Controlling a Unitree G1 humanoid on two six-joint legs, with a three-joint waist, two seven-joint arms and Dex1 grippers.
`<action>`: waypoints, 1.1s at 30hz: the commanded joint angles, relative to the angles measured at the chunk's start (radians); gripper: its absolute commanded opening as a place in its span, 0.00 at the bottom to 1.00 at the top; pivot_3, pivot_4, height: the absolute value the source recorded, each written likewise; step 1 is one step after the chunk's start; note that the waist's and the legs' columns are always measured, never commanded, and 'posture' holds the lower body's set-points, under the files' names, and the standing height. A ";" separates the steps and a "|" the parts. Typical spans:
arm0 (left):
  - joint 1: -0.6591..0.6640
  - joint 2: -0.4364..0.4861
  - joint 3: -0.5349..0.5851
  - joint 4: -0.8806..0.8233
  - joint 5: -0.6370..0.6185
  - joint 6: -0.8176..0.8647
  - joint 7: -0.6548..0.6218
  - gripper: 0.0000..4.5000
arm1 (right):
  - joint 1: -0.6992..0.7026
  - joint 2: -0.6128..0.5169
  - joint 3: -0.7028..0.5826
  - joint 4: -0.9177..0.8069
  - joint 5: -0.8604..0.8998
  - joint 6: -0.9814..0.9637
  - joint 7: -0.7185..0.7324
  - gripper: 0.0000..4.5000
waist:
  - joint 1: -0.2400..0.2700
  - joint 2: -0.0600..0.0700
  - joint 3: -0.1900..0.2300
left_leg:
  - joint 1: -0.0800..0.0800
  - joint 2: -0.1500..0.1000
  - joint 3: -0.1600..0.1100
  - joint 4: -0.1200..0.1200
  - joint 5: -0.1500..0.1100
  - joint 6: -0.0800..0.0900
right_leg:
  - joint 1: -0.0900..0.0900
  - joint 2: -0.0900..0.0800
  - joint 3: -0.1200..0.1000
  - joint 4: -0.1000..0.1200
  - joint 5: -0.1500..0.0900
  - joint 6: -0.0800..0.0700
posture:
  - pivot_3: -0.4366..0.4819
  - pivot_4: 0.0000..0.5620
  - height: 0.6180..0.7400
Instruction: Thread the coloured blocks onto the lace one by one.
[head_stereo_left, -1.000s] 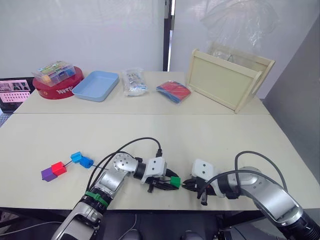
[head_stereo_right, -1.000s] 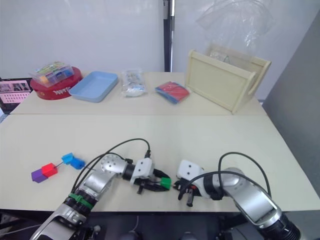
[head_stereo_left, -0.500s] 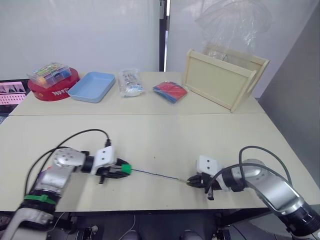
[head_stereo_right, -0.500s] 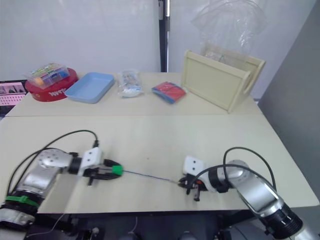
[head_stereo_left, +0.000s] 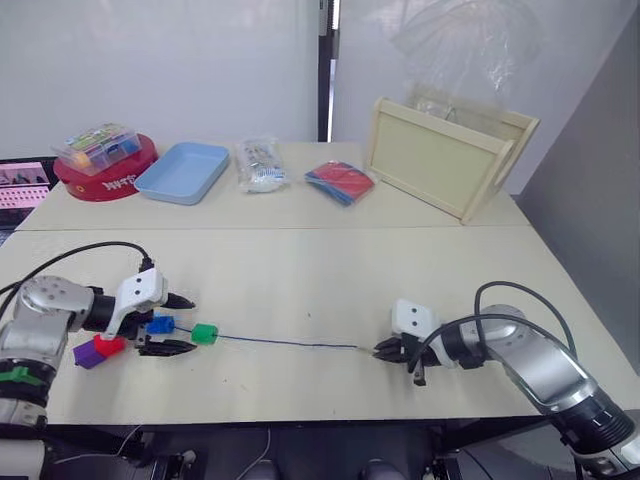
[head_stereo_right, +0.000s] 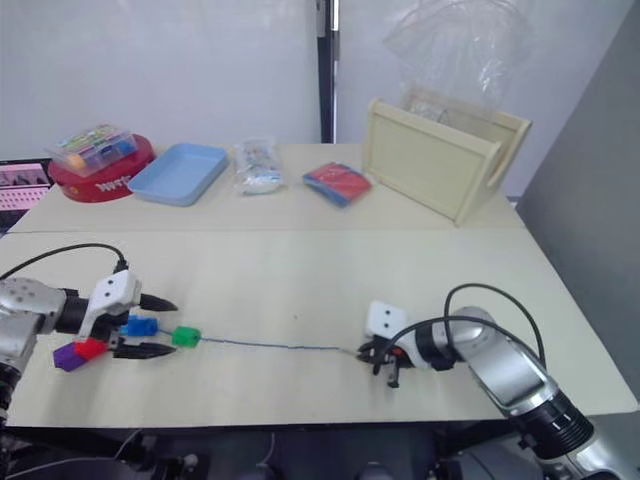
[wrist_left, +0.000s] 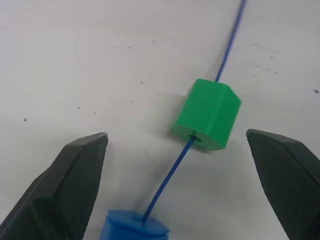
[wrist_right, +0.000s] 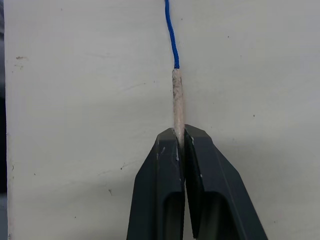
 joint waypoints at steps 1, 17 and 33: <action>-0.073 0.038 -0.077 -0.077 0.023 0.065 -0.042 0.99 | -0.014 0.013 0.007 0.002 -0.024 -0.032 -0.002 0.00 | 0.001 0.000 0.000 | 0.000 0.000 0.000 0.000 0.000 0.000 | 0.000 0.000 0.000 0.000 0.000 0.000 | 0.48 0.27 1.00; -0.182 -0.017 -0.297 -0.106 0.241 -0.174 -0.041 0.99 | 0.027 0.065 -0.005 -0.060 -0.022 0.032 -0.066 0.00 | 0.001 0.000 0.000 | 0.000 0.001 0.000 0.001 0.000 0.000 | 0.000 0.000 0.000 0.001 0.000 0.000 | 0.48 0.27 1.00; -0.189 -0.027 -0.300 -0.095 0.245 -0.167 -0.042 0.29 | 0.023 0.060 0.001 -0.064 -0.026 0.041 -0.066 0.00 | -0.001 0.000 0.000 | 0.000 0.000 0.000 0.001 0.000 0.000 | 0.000 0.000 0.000 0.002 0.000 0.000 | 0.48 0.27 1.00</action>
